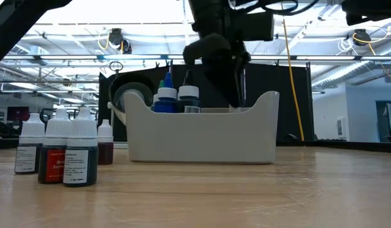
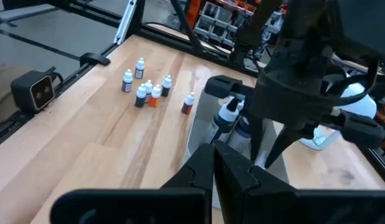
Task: Pick & Place food coloring
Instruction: Put the orange food coloring bottle into the gray bin
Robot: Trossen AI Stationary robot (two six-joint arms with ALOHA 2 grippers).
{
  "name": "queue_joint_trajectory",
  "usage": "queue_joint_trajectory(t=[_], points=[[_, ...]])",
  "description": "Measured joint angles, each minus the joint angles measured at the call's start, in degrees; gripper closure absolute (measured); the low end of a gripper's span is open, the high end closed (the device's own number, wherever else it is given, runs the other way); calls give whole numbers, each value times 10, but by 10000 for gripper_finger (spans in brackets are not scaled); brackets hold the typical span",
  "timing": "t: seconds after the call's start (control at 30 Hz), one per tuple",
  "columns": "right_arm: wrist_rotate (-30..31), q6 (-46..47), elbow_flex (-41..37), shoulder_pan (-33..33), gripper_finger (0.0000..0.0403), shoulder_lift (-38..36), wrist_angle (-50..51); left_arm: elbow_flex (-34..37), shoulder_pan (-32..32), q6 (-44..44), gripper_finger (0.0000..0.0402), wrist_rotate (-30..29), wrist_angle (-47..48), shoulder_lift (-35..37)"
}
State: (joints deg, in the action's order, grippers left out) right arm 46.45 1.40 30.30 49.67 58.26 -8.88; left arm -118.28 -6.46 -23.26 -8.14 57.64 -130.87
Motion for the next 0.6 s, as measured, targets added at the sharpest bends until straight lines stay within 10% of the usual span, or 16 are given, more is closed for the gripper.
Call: queue_joint_trajectory(t=[0.6], points=[[0,0,0,3,399,0,0,1,13,-3,348,31,-25,-27]])
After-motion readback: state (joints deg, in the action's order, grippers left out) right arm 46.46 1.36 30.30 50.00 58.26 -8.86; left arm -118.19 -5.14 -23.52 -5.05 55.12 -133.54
